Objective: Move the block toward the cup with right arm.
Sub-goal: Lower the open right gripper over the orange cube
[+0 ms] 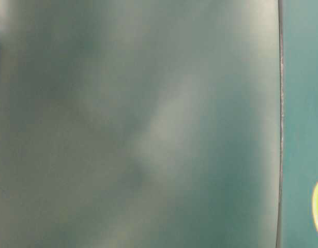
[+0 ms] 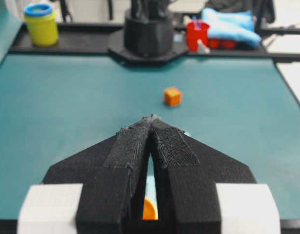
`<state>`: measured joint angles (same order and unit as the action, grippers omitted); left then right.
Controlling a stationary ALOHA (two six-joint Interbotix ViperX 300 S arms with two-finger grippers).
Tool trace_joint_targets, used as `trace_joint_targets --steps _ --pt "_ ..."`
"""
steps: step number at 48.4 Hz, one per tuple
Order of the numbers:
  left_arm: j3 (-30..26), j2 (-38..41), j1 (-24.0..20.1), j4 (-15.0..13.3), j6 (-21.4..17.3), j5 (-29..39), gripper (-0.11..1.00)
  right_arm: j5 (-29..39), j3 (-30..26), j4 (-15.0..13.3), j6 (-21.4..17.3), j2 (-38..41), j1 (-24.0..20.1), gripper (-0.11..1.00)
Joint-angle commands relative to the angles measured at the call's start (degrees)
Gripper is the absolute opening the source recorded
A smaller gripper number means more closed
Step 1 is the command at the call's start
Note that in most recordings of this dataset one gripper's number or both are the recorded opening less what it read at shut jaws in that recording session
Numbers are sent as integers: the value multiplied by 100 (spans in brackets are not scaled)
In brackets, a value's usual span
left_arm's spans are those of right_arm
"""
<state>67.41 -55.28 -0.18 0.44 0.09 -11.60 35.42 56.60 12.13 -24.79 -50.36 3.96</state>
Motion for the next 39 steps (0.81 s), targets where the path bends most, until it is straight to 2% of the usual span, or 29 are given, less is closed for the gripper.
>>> trace_joint_targets --steps 1,9,13,26,35,39 --pt "-149 44 9 9 -9 -18 0 149 -158 9 -211 176 18 56" --pt "-149 44 9 9 -9 -18 0 308 -167 0 -853 615 18 57" --pt "-149 44 9 9 -9 -18 0 316 -176 -18 -1055 914 18 57" --pt "-149 44 9 18 -9 9 0 413 -466 -26 -1327 2109 -176 57" --pt "-149 44 9 9 -9 53 0 923 -809 -44 -1459 2733 -272 57" --pt "-149 44 9 9 0 79 0 1072 -896 -132 -1679 2883 -334 57"
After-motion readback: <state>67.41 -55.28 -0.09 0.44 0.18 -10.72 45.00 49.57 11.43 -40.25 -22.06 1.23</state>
